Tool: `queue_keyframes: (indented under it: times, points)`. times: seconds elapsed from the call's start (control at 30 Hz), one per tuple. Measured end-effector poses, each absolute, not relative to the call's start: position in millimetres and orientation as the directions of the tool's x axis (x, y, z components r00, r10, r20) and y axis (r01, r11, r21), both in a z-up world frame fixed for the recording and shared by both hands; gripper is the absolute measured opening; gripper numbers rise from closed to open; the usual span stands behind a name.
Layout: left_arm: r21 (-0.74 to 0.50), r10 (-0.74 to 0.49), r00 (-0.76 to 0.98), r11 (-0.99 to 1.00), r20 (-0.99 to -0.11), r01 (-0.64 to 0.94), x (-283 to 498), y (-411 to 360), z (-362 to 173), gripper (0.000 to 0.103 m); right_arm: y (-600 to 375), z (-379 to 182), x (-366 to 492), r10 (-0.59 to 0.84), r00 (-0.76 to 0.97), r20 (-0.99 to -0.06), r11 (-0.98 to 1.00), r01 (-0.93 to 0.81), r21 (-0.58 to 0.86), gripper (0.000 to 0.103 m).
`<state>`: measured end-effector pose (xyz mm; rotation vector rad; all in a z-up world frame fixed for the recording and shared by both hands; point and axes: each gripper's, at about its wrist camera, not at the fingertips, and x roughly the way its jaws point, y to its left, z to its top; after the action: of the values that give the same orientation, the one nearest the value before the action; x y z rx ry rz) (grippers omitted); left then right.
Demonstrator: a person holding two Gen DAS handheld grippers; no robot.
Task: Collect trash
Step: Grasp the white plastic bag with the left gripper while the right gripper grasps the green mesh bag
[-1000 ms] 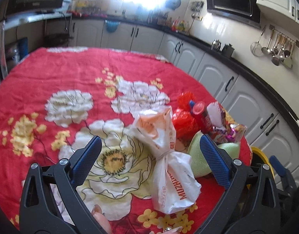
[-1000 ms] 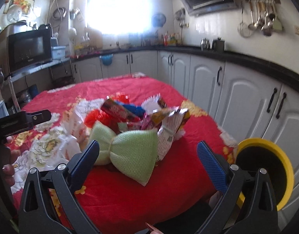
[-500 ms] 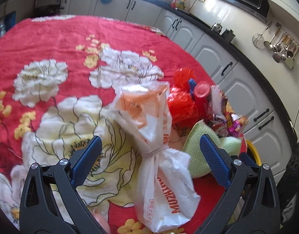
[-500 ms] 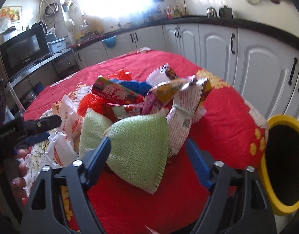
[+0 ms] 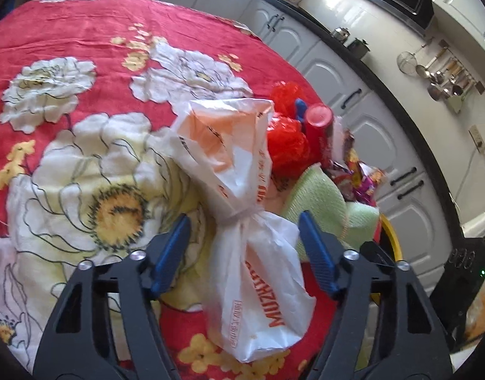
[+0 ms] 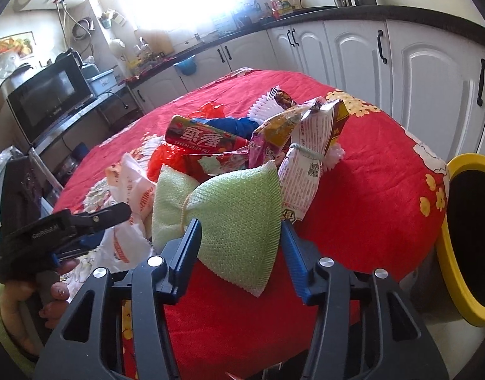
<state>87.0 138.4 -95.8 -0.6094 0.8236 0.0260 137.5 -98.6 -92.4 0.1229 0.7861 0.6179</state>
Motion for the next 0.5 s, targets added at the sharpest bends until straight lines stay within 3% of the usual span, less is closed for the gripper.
queue_keyframes:
  times: [0.07, 0.37, 0.43, 0.47, 0.5]
  points:
    - [-0.501, -0.224, 0.69, 0.834, -0.688, -0.23, 87, 135, -94, 0.046, -98, -92, 137, 0.58, 0.526, -0.622, 0.804, -0.489, 0.338, 0.051]
    - [-0.495, -0.258, 0.68, 0.851, -0.686, -0.177, 84, 130, -93, 0.041, -87, -97, 146, 0.651, 0.428, -0.627, 0.748, -0.503, 0.433, 0.069]
    - [-0.495, -0.26, 0.679, 0.852, -0.686, -0.173, 83, 131, -92, 0.041, -90, -99, 152, 0.668, 0.408, -0.622, 0.736, -0.483, 0.474, 0.066]
    - [-0.494, -0.26, 0.68, 0.852, -0.686, -0.173, 81, 132, -92, 0.04, -92, -99, 153, 0.672, 0.402, -0.622, 0.734, -0.475, 0.486, 0.059]
    - [-0.492, -0.258, 0.679, 0.853, -0.687, -0.175, 80, 132, -91, 0.04, -95, -98, 154, 0.671, 0.402, -0.623, 0.736, -0.468, 0.49, 0.044]
